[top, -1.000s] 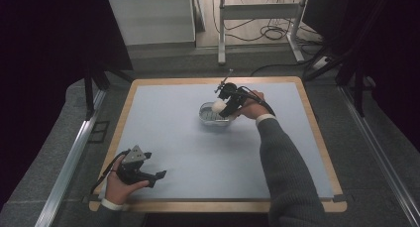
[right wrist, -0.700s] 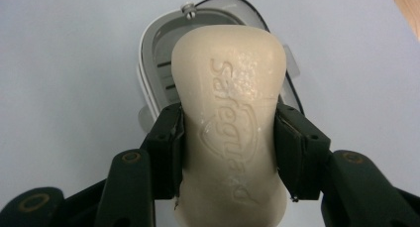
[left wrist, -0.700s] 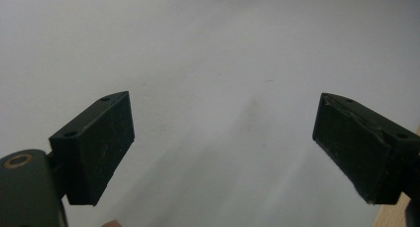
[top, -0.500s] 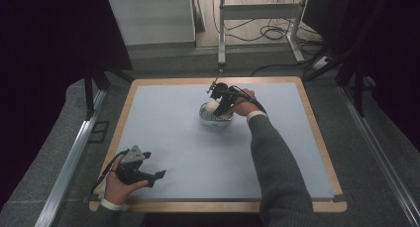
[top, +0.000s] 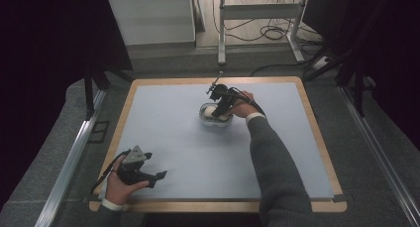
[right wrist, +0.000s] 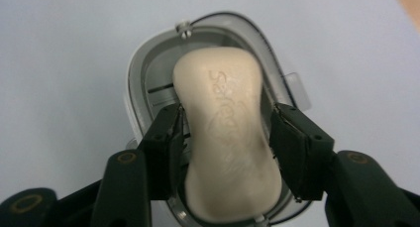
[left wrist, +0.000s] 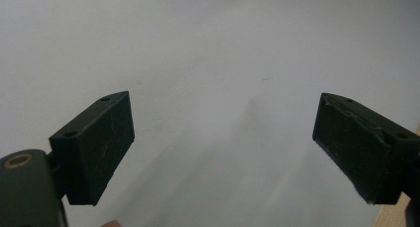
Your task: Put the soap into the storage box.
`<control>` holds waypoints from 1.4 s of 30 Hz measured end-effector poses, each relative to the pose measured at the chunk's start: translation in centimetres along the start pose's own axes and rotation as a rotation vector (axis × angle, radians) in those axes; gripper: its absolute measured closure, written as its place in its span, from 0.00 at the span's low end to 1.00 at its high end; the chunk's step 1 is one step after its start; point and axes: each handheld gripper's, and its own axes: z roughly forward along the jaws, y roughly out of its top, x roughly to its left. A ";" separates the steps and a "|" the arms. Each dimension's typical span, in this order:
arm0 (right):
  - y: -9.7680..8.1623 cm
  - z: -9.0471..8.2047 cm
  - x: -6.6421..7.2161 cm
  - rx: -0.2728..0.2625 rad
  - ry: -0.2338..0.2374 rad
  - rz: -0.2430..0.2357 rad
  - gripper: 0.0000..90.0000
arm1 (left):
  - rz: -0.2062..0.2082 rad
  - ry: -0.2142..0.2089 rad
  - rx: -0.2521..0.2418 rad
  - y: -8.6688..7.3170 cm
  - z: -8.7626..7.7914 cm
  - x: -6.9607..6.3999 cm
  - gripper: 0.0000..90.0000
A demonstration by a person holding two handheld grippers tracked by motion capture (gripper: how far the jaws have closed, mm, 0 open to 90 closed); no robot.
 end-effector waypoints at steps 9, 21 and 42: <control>-1.1 -1.9 0.2 -0.084 -0.012 0.097 0.42 | 0.002 0.001 0.000 0.0 0.0 -0.1 0.11; -5.6 -4.3 2.2 -0.211 -0.056 0.207 0.34 | 0.003 0.007 -0.001 0.1 0.0 -0.2 0.11; -20.2 -7.6 7.1 -0.382 -0.138 0.358 0.30 | 0.005 0.013 0.008 0.2 0.2 -0.4 0.11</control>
